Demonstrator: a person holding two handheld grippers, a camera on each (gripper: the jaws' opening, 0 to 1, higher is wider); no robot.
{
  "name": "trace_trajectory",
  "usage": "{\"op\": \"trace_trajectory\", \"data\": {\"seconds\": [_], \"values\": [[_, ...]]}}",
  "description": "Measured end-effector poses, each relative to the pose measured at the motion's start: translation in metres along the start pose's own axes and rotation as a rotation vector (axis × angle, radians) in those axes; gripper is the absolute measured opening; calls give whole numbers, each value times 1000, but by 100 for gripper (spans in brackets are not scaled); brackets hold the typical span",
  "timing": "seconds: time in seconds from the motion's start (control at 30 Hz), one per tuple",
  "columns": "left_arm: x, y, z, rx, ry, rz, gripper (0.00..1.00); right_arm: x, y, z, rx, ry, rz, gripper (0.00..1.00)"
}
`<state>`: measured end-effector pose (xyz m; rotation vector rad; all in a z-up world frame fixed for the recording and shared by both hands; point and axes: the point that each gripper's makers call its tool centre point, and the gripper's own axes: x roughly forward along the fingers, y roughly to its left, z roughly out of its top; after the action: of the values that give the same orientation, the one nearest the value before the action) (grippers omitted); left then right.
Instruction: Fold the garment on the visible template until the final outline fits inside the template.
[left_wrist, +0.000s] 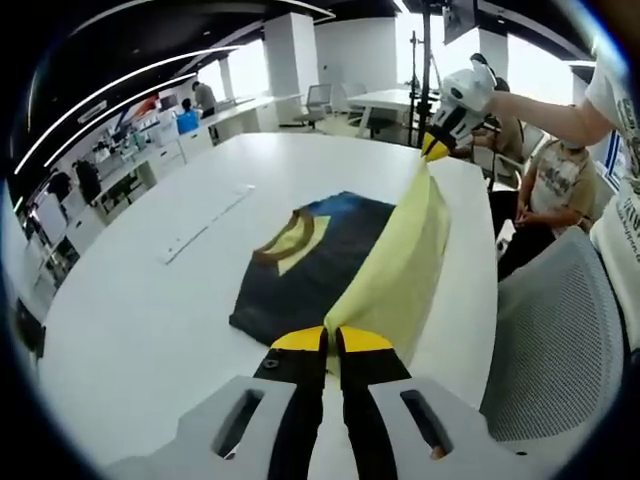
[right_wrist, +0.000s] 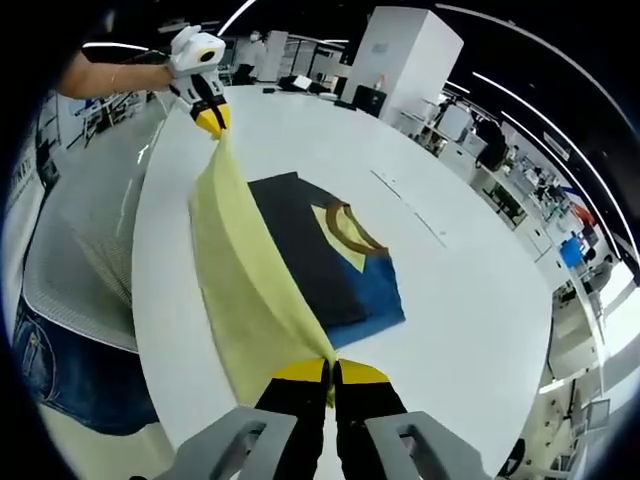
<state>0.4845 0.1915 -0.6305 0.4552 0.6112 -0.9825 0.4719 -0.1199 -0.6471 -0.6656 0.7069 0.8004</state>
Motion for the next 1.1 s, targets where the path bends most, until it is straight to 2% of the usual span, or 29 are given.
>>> {"op": "trace_trajectory", "data": {"seconds": [0.2, 0.23, 0.27, 0.33, 0.43, 0.6, 0.73, 1.1], "values": [[2, 19, 4, -13, 1, 27, 0, 5, -16, 7, -4, 2, -23, 0], [6, 19, 9, -101, -45, 26, 0, 6, -14, 10, 6, -2, -10, 0], [9, 13, 9, -120, -49, -16, 0, 8, -10, 14, 12, -17, 11, 0], [15, 20, 3, -78, -25, 19, 0, 12, -10, 15, 9, -18, 9, 0], [22, 23, -5, -74, -14, 16, 0, 19, -12, 10, -10, 8, 12, 0], [30, 12, -16, -21, 32, -26, 0, 18, -15, 8, -15, 15, 13, 0], [37, 8, -22, -26, 44, -56, 0, 20, -14, 5, -17, 27, 14, 0], [60, -13, -41, 10, 87, -141, 12, 27, -14, 0, 1, 41, 15, 0]]}}
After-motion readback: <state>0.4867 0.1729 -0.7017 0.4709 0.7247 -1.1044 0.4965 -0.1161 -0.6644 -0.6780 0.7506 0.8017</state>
